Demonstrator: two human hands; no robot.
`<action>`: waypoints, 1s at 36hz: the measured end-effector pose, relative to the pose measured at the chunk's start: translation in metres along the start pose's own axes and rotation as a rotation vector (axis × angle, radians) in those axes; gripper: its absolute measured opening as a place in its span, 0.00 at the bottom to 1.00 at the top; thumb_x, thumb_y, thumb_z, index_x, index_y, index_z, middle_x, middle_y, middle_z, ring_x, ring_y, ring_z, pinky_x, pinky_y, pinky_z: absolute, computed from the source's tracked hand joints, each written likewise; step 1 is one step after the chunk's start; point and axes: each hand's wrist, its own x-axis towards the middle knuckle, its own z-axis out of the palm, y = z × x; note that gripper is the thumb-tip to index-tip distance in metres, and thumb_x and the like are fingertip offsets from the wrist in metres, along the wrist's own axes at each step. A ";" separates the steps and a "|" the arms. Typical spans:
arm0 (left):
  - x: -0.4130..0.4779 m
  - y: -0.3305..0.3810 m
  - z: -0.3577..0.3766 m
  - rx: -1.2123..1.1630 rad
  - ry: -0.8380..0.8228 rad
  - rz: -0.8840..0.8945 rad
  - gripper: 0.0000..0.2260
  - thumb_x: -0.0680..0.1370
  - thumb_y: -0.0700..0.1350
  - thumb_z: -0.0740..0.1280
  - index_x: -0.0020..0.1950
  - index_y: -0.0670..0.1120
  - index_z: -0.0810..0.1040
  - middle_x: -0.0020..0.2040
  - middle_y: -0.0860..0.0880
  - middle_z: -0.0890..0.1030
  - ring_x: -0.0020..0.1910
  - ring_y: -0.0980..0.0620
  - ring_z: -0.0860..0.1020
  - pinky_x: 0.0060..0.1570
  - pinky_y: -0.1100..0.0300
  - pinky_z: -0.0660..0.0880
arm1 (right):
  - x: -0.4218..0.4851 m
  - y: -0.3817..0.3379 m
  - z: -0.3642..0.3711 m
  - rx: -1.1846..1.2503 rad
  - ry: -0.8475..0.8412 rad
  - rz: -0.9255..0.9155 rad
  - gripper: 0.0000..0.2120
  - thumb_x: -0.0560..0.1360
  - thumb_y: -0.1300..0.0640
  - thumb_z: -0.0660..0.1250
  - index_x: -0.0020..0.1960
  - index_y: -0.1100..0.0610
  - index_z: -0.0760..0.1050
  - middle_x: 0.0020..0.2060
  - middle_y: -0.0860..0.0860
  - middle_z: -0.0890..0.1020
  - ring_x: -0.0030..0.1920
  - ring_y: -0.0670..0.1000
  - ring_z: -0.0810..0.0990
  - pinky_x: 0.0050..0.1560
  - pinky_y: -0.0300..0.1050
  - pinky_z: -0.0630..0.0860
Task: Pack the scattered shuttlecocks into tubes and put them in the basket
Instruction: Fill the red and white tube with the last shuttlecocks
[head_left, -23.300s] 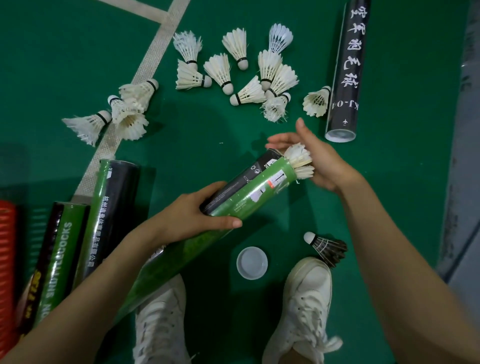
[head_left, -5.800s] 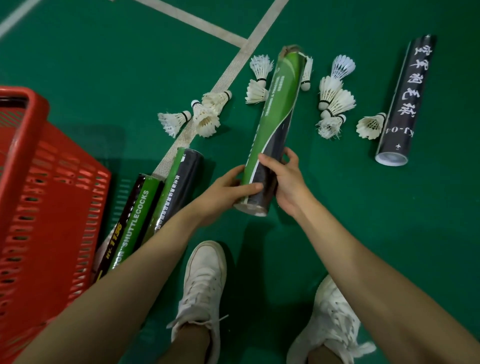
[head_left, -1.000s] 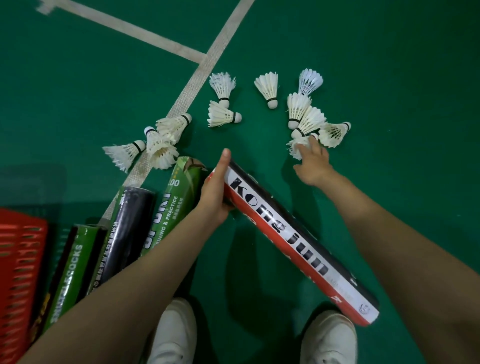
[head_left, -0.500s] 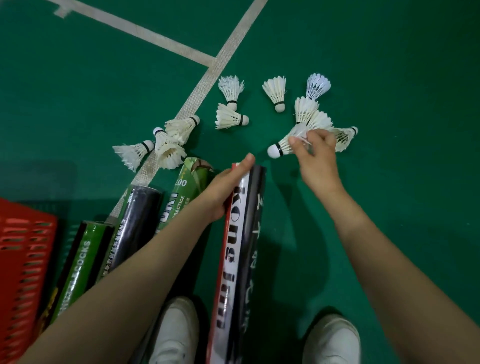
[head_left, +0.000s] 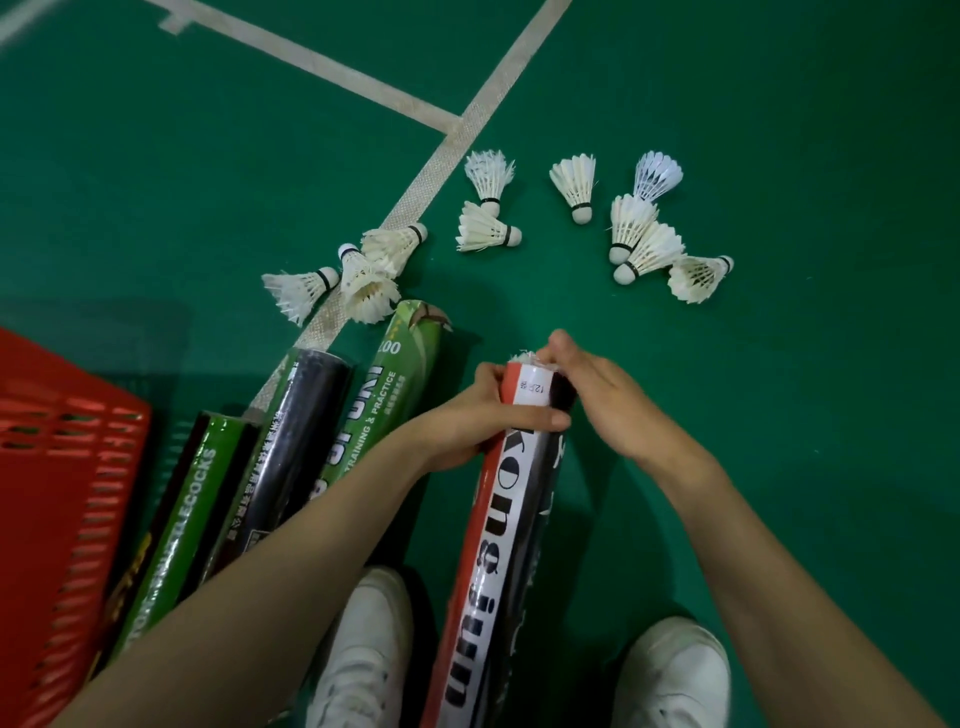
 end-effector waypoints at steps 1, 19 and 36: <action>-0.002 0.000 -0.001 -0.009 0.035 0.005 0.44 0.60 0.49 0.82 0.68 0.41 0.60 0.56 0.42 0.76 0.51 0.46 0.81 0.52 0.51 0.79 | 0.002 0.001 0.002 0.021 0.063 -0.023 0.31 0.71 0.28 0.47 0.56 0.45 0.78 0.56 0.44 0.81 0.59 0.44 0.77 0.64 0.45 0.69; 0.036 0.105 -0.002 -0.025 0.156 0.039 0.19 0.74 0.54 0.71 0.59 0.44 0.76 0.38 0.48 0.85 0.34 0.51 0.83 0.36 0.59 0.79 | 0.079 0.004 -0.092 -0.205 0.434 0.044 0.11 0.78 0.54 0.63 0.60 0.51 0.75 0.63 0.55 0.72 0.62 0.52 0.72 0.58 0.37 0.65; 0.033 0.075 -0.014 0.265 0.141 -0.118 0.22 0.70 0.59 0.72 0.60 0.55 0.71 0.50 0.47 0.82 0.39 0.54 0.80 0.32 0.66 0.77 | 0.124 0.046 -0.128 -0.672 0.425 0.306 0.21 0.77 0.50 0.65 0.68 0.54 0.69 0.72 0.53 0.62 0.75 0.53 0.51 0.73 0.62 0.46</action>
